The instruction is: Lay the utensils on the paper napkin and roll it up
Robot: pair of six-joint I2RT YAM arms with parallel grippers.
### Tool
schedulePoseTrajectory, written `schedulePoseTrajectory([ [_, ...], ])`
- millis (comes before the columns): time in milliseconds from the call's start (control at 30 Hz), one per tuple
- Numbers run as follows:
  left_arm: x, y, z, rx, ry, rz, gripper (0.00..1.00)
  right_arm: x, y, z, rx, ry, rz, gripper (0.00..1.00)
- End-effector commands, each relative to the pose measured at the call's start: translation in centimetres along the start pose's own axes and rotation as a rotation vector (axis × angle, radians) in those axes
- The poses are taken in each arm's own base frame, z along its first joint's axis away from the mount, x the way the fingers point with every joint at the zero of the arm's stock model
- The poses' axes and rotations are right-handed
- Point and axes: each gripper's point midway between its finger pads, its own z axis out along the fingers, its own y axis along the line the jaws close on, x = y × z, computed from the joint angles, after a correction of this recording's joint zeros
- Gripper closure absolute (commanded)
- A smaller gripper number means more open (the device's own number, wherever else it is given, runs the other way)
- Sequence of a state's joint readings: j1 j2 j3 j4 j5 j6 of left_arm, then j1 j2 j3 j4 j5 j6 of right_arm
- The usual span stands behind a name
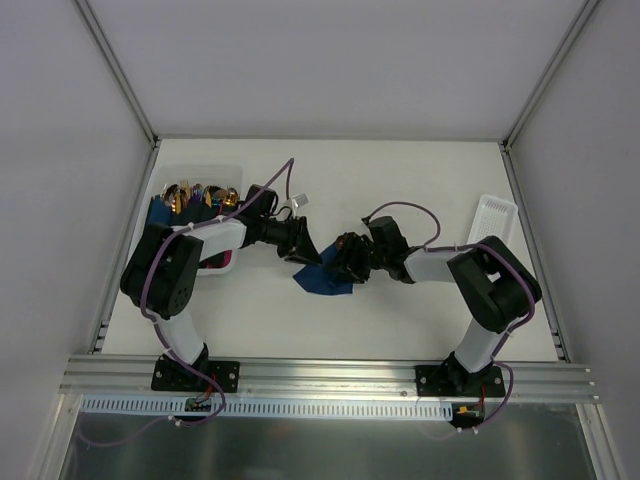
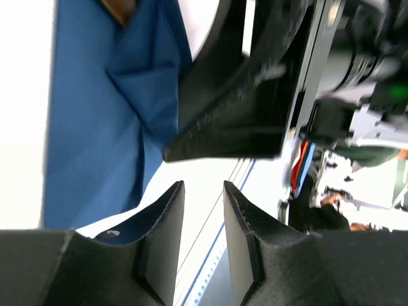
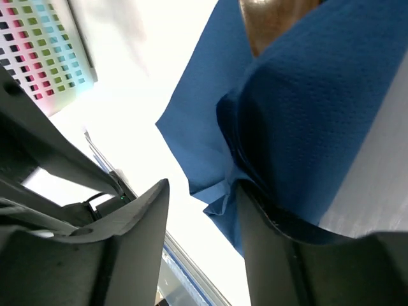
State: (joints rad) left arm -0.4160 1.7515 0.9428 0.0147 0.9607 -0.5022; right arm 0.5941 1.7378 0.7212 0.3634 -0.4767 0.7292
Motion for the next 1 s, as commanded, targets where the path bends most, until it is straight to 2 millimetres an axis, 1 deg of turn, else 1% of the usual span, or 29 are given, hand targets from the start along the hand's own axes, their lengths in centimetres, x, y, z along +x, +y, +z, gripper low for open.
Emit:
schedulePoseTrajectory([
  [0, -2.6, -1.3, -0.1, 0.016, -0.033, 0.039, 0.68, 0.0, -1.0, 0.4, 0.036, -0.001, 0.000, 0.48],
  [100, -3.8, -0.9, 0.8, 0.002, -0.033, 0.016, 0.68, 0.0, -0.7, 0.3, 0.028, -0.003, -0.005, 0.45],
  [133, -4.0, -0.8, 1.1, 0.001, -0.030, 0.007, 0.68, 0.1, -0.8, 0.3, 0.026, -0.003, -0.006, 0.41],
  [167, -4.1, -0.2, 1.5, -0.005, -0.023, -0.013, 0.68, 0.0, -0.7, 0.3, 0.022, -0.005, -0.008, 0.39],
  [200, -4.5, -0.3, 1.7, -0.005, -0.025, -0.013, 0.68, 0.1, -0.7, 0.2, 0.024, -0.006, -0.014, 0.36],
  [300, -5.3, 0.4, 2.2, -0.017, -0.034, -0.015, 0.68, 0.1, -0.5, 0.0, 0.009, -0.012, -0.026, 0.30],
  [367, -5.6, 0.6, 2.5, -0.017, -0.030, -0.018, 0.68, 0.1, -0.4, -0.1, 0.002, -0.014, -0.036, 0.26],
  [400, -6.0, 0.2, 2.6, -0.010, -0.033, -0.009, 0.68, 0.0, -0.2, -0.1, -0.003, -0.014, -0.040, 0.25],
  [500, -6.7, 0.0, 2.7, -0.003, -0.040, 0.000, 0.67, 0.1, 0.2, -0.3, -0.023, -0.016, -0.060, 0.24],
  [833, -7.1, -1.3, 2.4, 0.035, -0.036, 0.016, 0.68, 0.0, 2.1, -1.3, -0.095, -0.034, -0.137, 0.26],
  [900, -7.5, -1.7, 2.3, 0.042, -0.041, 0.024, 0.68, 0.2, 2.6, -1.5, -0.109, -0.030, -0.162, 0.25],
  [967, -7.7, -2.0, 2.2, 0.046, -0.045, 0.031, 0.67, 0.4, 2.6, -1.7, -0.104, -0.029, -0.172, 0.24],
])
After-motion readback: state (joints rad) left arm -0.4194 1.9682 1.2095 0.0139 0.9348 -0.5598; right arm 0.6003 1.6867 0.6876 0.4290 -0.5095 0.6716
